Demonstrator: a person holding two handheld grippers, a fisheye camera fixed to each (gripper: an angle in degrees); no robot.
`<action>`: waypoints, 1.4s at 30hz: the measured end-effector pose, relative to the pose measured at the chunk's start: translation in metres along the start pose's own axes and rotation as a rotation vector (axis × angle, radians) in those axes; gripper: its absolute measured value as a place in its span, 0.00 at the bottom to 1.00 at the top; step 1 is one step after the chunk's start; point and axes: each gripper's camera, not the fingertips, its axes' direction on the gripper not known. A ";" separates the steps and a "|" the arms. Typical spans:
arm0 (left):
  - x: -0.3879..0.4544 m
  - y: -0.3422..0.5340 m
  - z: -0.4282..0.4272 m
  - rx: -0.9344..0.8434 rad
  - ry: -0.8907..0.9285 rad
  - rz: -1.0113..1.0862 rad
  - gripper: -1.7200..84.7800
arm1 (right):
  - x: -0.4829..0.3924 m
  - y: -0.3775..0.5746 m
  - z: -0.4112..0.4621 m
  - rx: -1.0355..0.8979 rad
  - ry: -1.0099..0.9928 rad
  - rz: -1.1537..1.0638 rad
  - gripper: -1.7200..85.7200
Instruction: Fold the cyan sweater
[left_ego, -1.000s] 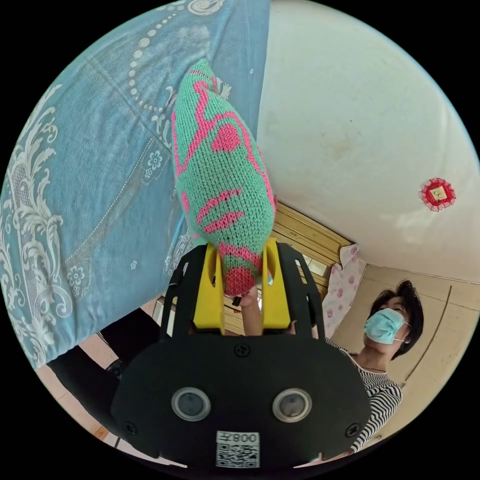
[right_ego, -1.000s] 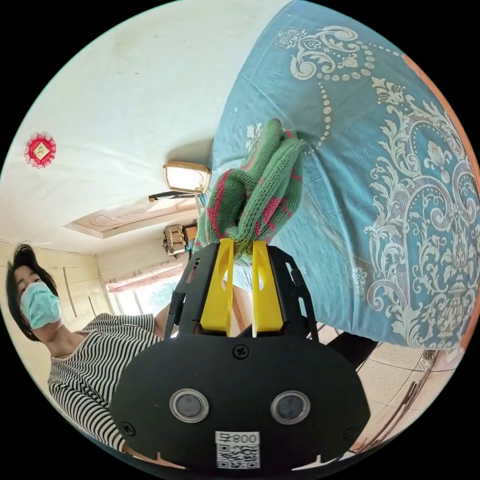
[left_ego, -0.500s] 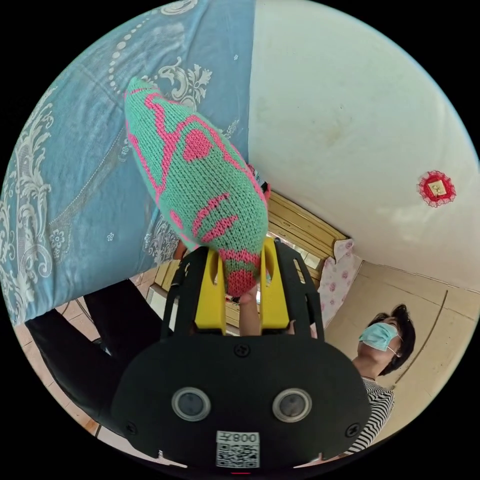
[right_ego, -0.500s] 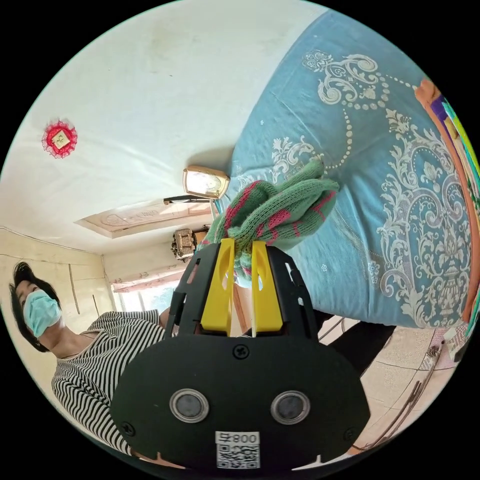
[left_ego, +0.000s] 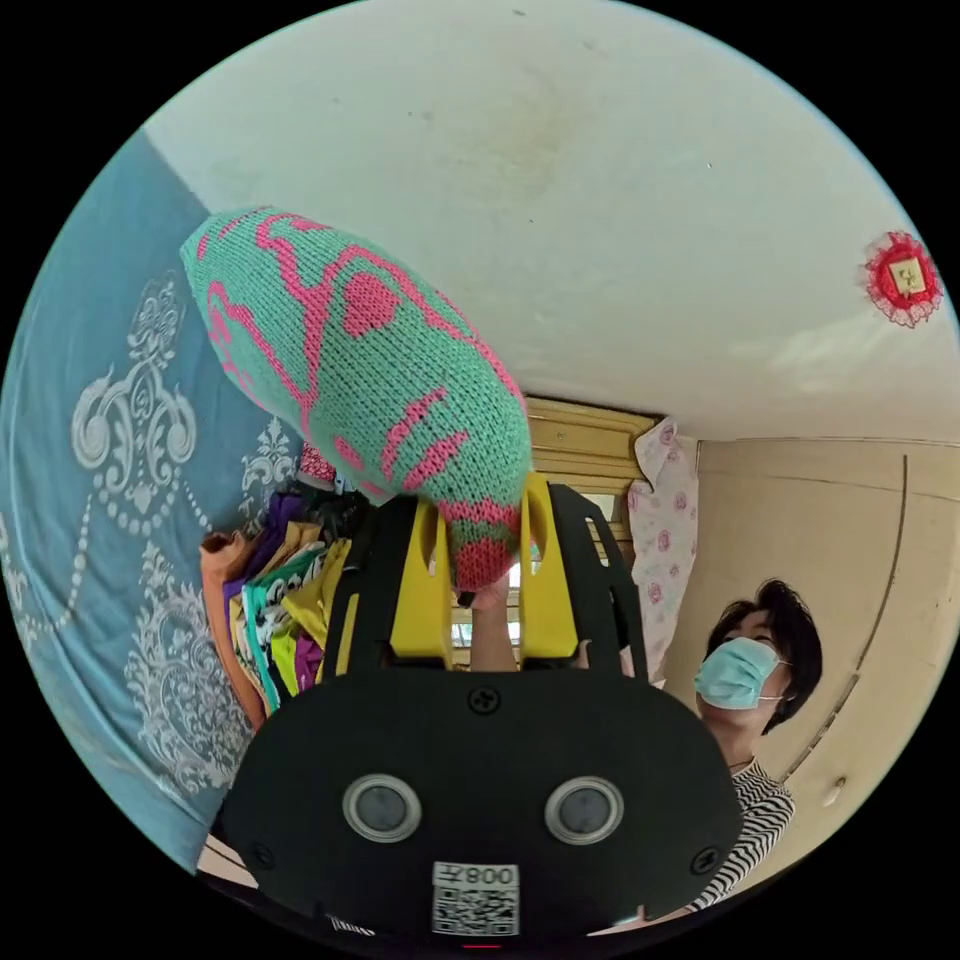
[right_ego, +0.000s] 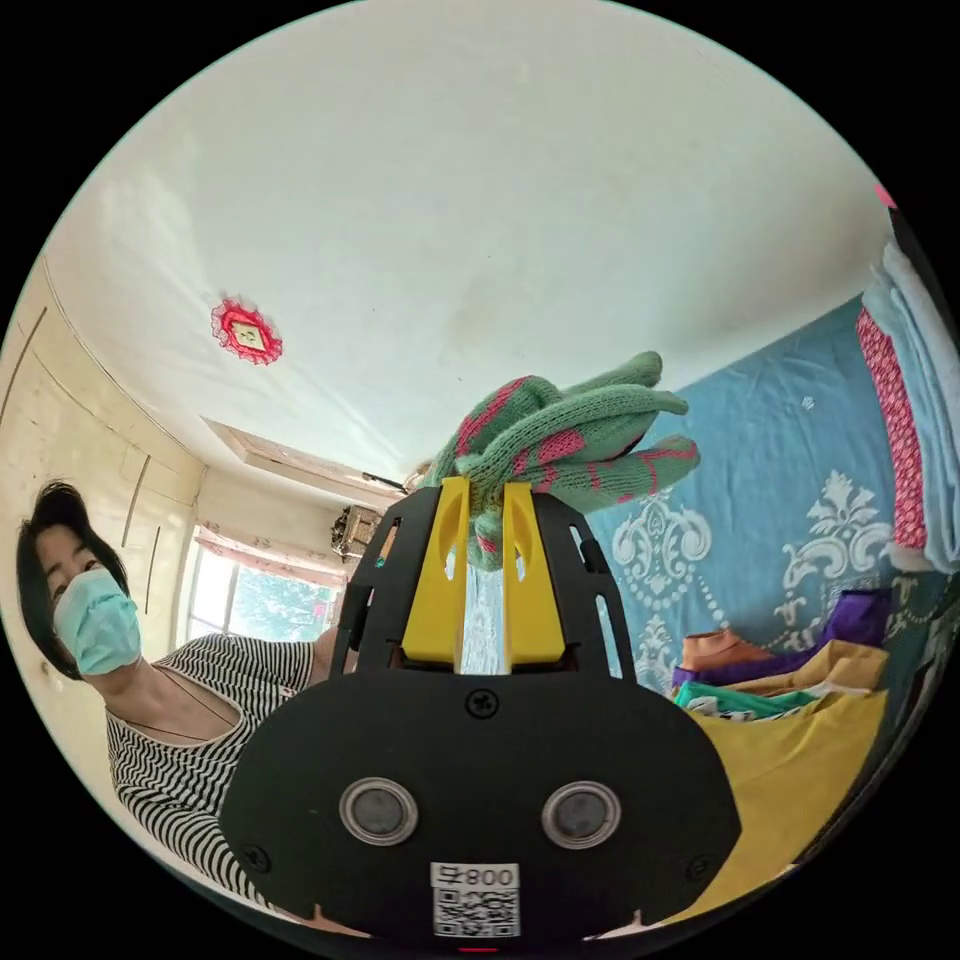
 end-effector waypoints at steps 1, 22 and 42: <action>-0.004 -0.022 0.032 -0.013 0.000 0.038 0.16 | 0.006 -0.018 -0.019 0.013 0.033 -0.009 0.09; -0.348 -0.058 0.314 -0.186 -0.413 -0.296 0.17 | 0.171 -0.080 -0.060 -0.037 0.590 0.235 0.03; -0.295 -0.089 0.525 -0.518 -1.023 0.311 0.08 | 0.157 -0.155 0.086 -0.392 0.898 0.008 0.02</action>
